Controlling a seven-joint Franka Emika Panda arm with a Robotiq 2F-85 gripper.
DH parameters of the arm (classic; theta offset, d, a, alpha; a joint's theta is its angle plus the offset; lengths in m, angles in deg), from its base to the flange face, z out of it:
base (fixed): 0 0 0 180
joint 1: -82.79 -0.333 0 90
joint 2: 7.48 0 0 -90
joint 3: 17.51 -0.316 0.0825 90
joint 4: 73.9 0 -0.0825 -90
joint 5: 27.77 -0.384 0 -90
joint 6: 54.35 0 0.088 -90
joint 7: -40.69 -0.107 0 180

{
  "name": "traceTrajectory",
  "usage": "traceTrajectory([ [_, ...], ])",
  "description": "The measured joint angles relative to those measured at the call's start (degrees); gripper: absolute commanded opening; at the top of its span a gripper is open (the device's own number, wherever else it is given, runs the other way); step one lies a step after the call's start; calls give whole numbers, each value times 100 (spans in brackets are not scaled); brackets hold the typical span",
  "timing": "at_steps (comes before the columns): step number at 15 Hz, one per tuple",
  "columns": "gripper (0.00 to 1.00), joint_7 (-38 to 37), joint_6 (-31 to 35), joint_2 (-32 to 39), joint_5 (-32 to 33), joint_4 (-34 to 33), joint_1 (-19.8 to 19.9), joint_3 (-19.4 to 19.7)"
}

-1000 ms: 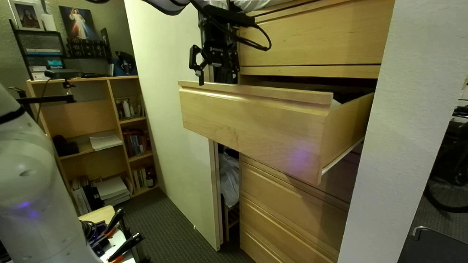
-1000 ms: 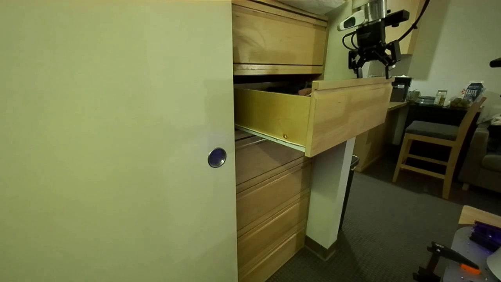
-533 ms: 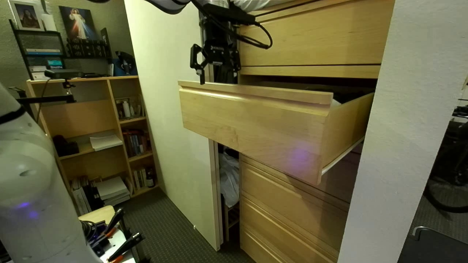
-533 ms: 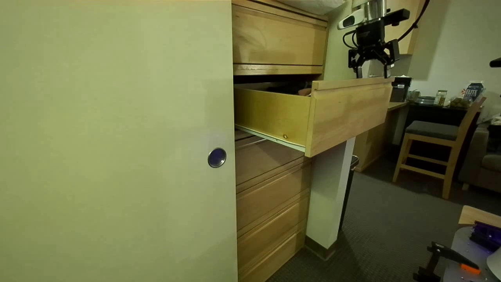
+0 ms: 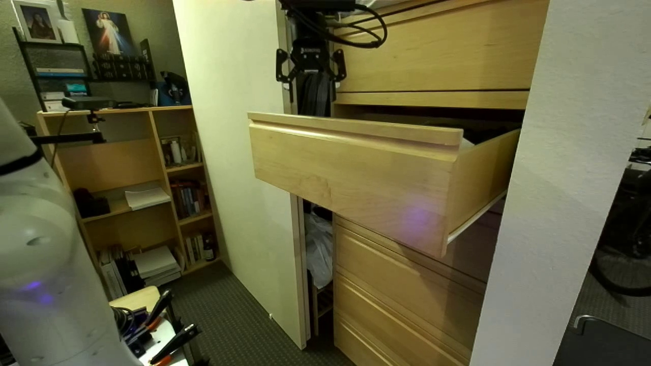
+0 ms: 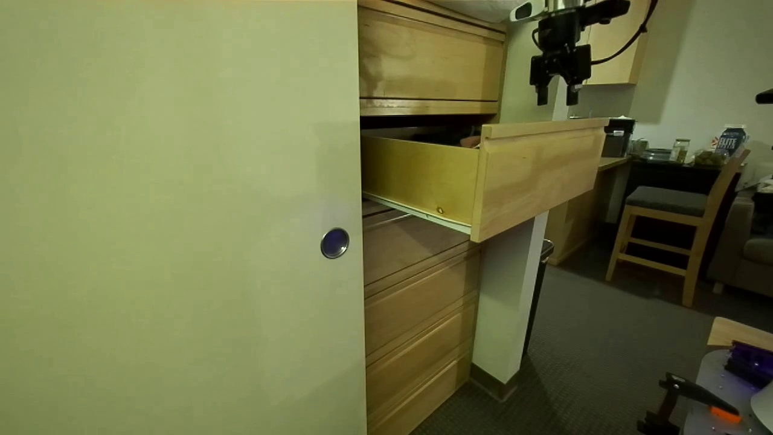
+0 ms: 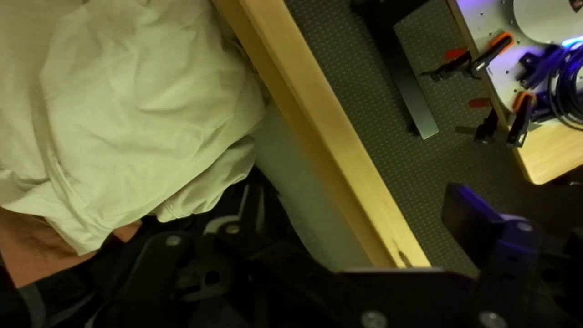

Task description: Open the second drawer

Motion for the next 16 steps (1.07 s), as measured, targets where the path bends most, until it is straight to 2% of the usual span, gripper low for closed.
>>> traceTrajectory([
  [7,100,-1616,-29,0,-129,-48,8,52],
  [16,100,-2563,-258,-194,-130,-48,20,206],
])
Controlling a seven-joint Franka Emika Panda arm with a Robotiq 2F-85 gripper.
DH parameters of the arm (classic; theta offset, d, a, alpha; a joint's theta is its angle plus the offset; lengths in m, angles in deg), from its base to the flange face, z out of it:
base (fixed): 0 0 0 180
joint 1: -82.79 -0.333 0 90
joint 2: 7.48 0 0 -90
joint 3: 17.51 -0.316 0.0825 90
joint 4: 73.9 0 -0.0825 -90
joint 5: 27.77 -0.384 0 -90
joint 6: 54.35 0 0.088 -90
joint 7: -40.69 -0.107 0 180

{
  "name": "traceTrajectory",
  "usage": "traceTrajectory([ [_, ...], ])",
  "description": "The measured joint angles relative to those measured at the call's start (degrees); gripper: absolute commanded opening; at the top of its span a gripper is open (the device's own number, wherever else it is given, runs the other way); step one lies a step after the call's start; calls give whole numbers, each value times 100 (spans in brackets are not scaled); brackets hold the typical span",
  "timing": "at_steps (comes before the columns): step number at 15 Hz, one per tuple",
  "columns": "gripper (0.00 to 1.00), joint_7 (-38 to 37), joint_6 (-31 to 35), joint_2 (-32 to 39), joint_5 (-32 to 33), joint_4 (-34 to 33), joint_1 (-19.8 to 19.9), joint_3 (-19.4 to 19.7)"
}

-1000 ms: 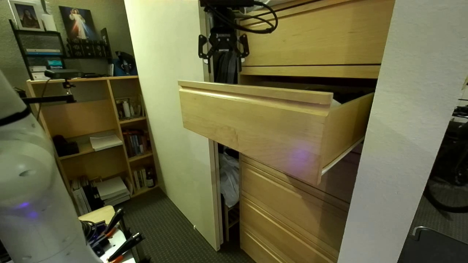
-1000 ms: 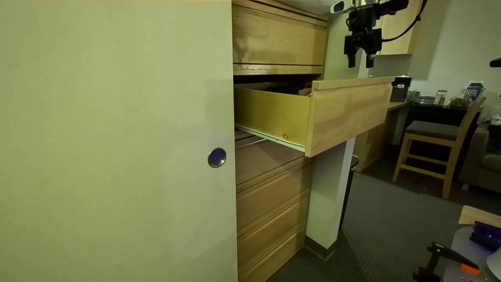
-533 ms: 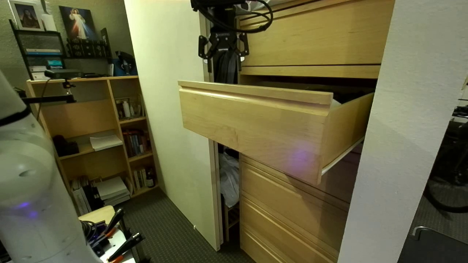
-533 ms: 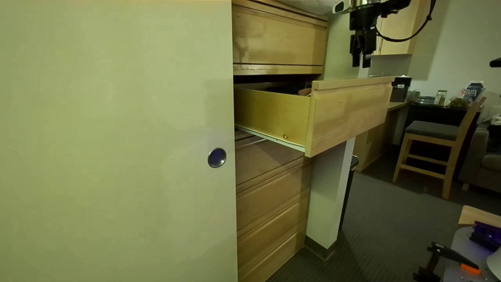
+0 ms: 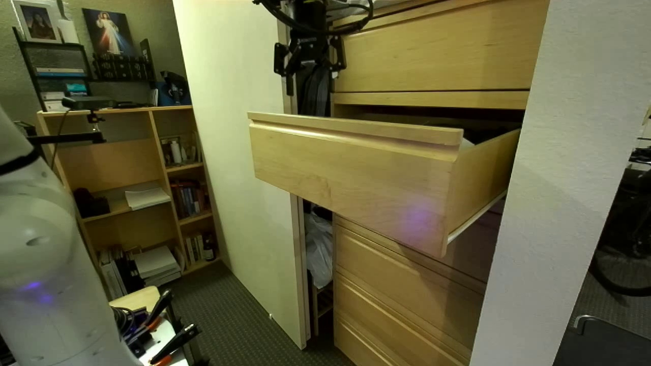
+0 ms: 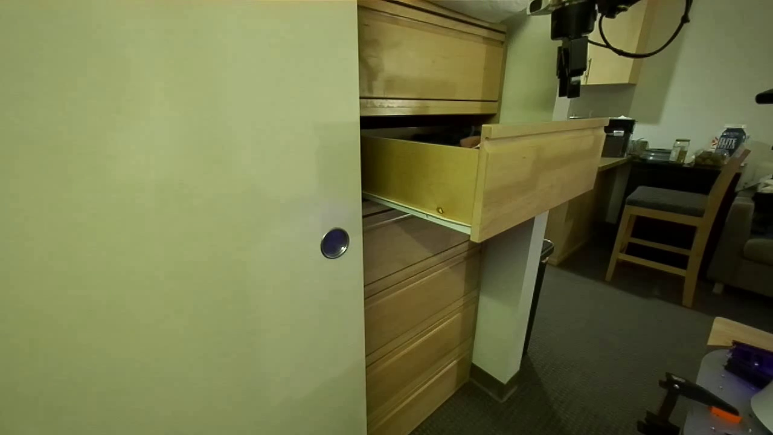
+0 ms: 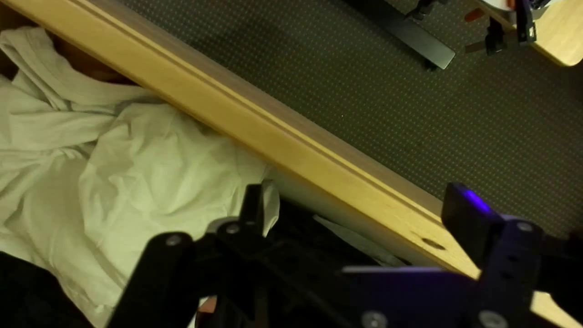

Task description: Open the second drawer

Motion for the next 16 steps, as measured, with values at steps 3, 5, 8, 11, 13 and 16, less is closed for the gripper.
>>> traceTrajectory([
  [3,100,-125,-122,-103,0,1,1,57],
  [5,100,-148,-164,-162,0,9,1,91],
  [8,100,-150,-167,-281,0,84,1,135],
  [11,100,-150,-141,-450,0,236,1,166],
  [13,100,-150,-101,-573,0,367,1,178],
  [16,100,-150,98,-777,0,617,-4,185],
])
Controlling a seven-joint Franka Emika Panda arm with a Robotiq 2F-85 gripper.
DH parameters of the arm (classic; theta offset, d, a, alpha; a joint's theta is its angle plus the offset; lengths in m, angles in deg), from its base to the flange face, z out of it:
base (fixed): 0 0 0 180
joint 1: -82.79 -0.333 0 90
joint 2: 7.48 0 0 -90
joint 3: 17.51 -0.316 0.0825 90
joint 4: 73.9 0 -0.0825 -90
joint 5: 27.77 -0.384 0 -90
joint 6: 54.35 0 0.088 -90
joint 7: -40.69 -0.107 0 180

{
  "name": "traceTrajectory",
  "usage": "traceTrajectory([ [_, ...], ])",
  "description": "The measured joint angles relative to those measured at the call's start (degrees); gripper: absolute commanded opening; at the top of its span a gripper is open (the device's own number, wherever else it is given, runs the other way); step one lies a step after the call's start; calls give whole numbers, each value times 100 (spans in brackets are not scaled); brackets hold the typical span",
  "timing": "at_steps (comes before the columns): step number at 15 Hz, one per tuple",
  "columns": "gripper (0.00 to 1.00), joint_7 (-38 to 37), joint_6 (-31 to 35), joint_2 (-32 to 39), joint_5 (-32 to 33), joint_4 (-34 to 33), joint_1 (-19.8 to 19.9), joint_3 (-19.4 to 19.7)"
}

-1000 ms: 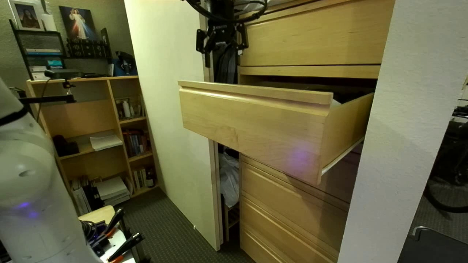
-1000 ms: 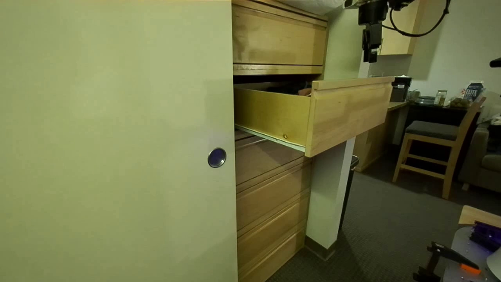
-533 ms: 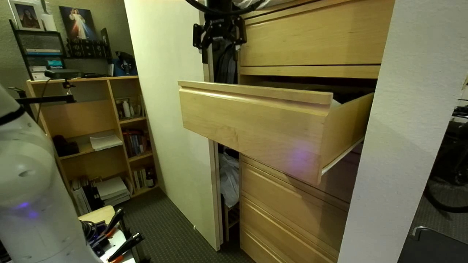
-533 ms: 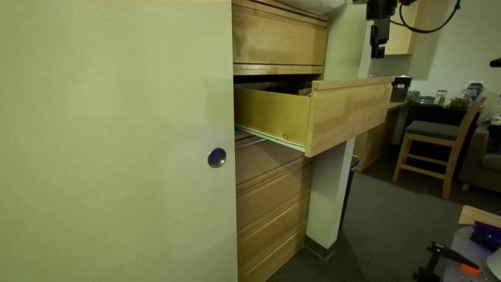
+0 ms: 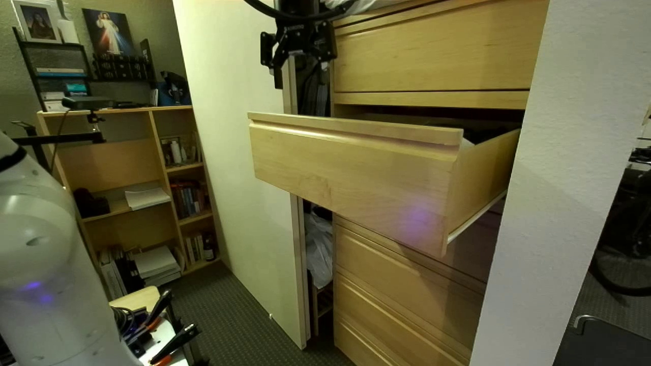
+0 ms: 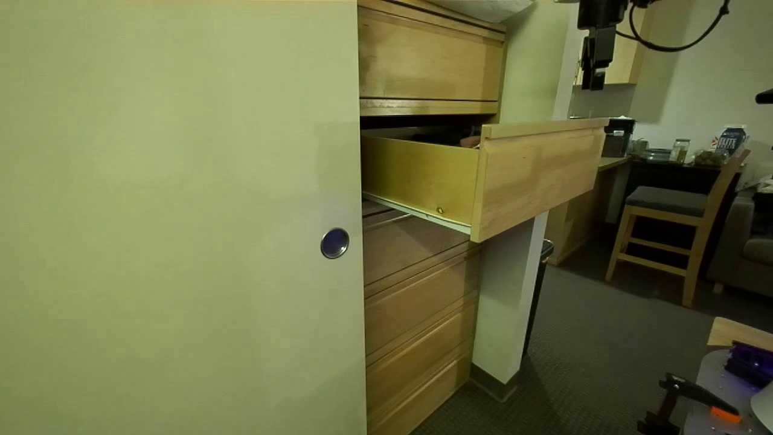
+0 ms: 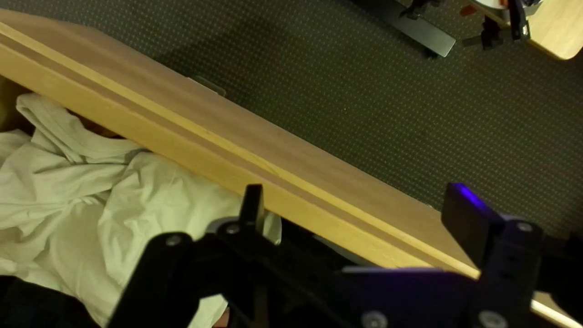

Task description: Open the second drawer

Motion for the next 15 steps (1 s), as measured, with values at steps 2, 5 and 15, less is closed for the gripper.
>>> traceTrajectory([
  [2,100,0,186,-137,0,188,-5,9],
  [5,100,0,479,-320,0,494,-17,17],
  [15,100,-232,693,-619,-20,1039,-21,44],
])
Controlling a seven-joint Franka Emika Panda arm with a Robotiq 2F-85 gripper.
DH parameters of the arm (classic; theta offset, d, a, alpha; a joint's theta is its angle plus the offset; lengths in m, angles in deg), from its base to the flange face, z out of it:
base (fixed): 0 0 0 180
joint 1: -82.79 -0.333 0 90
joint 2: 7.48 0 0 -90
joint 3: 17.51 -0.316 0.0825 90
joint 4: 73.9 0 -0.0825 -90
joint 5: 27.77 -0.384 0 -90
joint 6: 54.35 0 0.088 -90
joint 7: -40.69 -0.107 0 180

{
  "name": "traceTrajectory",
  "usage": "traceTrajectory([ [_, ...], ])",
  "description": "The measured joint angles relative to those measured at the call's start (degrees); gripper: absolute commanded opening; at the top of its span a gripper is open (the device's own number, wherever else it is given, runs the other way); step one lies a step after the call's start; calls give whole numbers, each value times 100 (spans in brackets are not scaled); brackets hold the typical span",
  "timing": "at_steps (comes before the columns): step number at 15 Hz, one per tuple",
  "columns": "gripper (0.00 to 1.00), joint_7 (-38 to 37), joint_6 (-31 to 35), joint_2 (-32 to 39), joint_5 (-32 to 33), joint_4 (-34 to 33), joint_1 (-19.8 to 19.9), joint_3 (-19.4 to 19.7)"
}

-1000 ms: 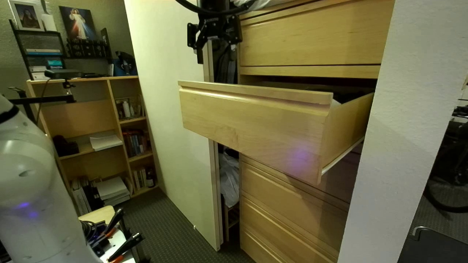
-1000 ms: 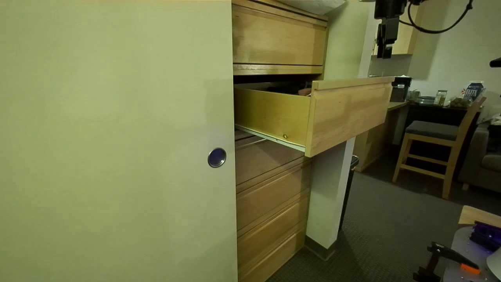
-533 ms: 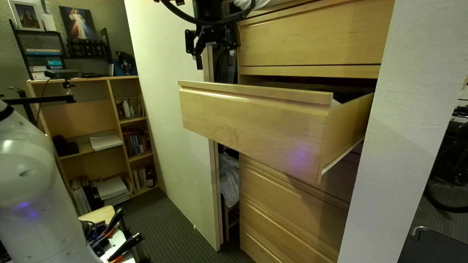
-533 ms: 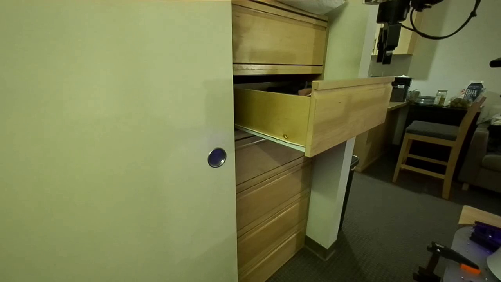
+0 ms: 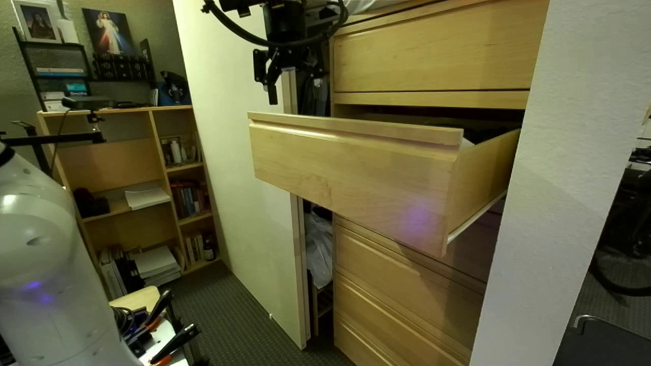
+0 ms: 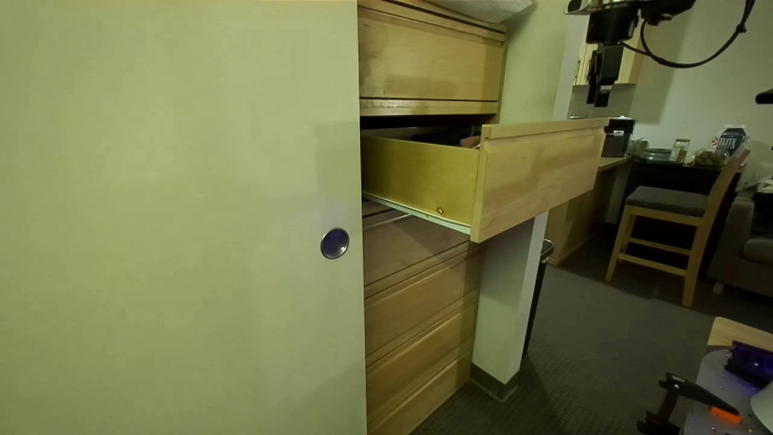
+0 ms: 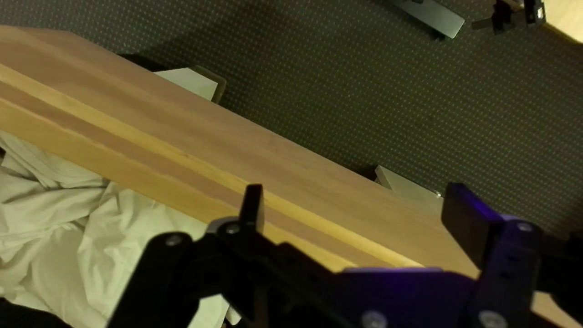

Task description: Open the second drawer

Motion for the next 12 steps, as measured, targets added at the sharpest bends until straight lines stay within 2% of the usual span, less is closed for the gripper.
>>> traceTrajectory([
  [12,100,-1387,-34,-106,-12,128,9,-25],
])
